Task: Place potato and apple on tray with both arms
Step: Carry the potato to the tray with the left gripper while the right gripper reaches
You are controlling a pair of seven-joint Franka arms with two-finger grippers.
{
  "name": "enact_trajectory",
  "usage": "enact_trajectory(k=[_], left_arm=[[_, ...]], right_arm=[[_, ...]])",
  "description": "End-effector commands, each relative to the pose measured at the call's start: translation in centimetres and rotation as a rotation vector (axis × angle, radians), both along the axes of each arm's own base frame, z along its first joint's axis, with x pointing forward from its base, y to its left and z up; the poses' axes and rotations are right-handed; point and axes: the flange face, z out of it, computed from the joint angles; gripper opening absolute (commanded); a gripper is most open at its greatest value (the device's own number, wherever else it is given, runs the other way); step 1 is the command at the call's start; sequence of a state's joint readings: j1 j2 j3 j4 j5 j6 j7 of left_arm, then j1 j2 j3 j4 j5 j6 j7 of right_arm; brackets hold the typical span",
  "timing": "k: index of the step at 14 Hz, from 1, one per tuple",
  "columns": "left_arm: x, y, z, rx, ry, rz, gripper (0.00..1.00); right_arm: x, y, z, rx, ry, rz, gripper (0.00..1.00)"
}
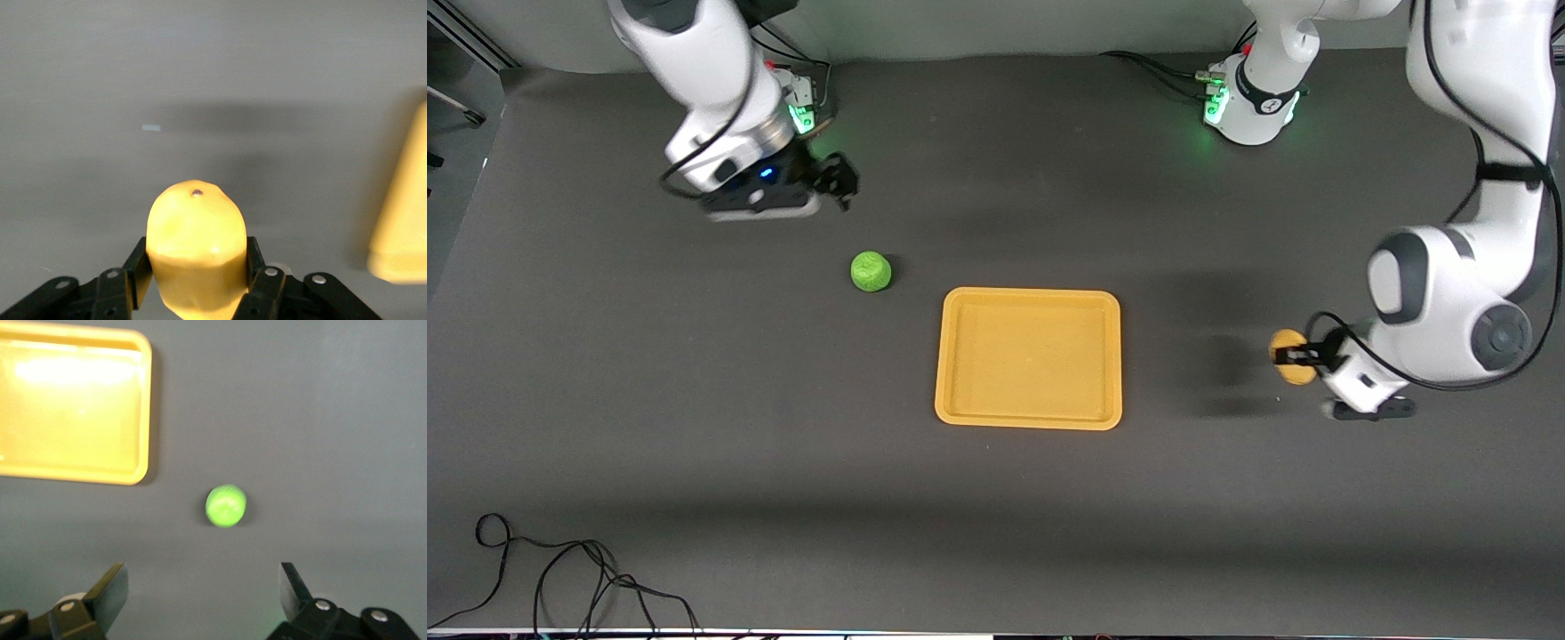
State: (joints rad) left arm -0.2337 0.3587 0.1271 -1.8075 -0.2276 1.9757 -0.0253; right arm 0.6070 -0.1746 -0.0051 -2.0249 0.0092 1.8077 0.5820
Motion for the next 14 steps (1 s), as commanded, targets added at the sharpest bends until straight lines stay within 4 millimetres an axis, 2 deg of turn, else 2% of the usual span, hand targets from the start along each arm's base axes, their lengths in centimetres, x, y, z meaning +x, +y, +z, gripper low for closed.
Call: enact_trajectory(k=[1, 3, 4, 5, 6, 8, 9, 10, 14], left_arm=[[-1.3, -13.1, 2.7, -0.025, -0.043, -0.002, 0.07], [-2.7, -20.9, 0.7, -0.049, -0.104, 0.050, 0.07], [-3.1, -23.0, -1.0, -0.048, -0.121, 0.053, 0.07], [-3.4, -24.2, -2.9, -0.044, -0.123, 0.043, 0.07], [-3.7, -24.7, -5.1, -0.029, -0.108, 0.032, 0.07], [-4.1, -25.2, -7.6, -0.009, -0.091, 0.017, 0.08], [-4.5, -25.6, -8.6, -0.003, -0.080, -0.010, 0.12], [-4.6, -25.6, -9.4, -0.001, -0.076, -0.027, 0.24], [-5.2, -26.8, -11.5, -0.013, -0.086, -0.026, 0.28]], right_arm=[[-3.6, -1.1, -0.4, 0.015, -0.009, -0.010, 1.00], [-4.4, -2.0, -1.3, 0.009, -0.009, -0.011, 1.00], [-4.2, -2.1, -1.9, 0.003, -0.012, -0.010, 1.00], [-3.9, -2.5, -2.9, 0.008, -0.017, -0.016, 1.00], [-3.7, -3.3, -4.7, 0.013, -0.016, -0.027, 1.00], [-4.1, -4.2, -8.7, 0.034, -0.046, -0.035, 1.00], [-4.5, -4.5, -11.0, 0.046, -0.063, -0.037, 1.00], [-4.9, -4.8, -13.0, 0.057, -0.079, -0.038, 1.00], [-4.0, -4.1, -21.9, 0.048, -0.084, -0.051, 1.00]])
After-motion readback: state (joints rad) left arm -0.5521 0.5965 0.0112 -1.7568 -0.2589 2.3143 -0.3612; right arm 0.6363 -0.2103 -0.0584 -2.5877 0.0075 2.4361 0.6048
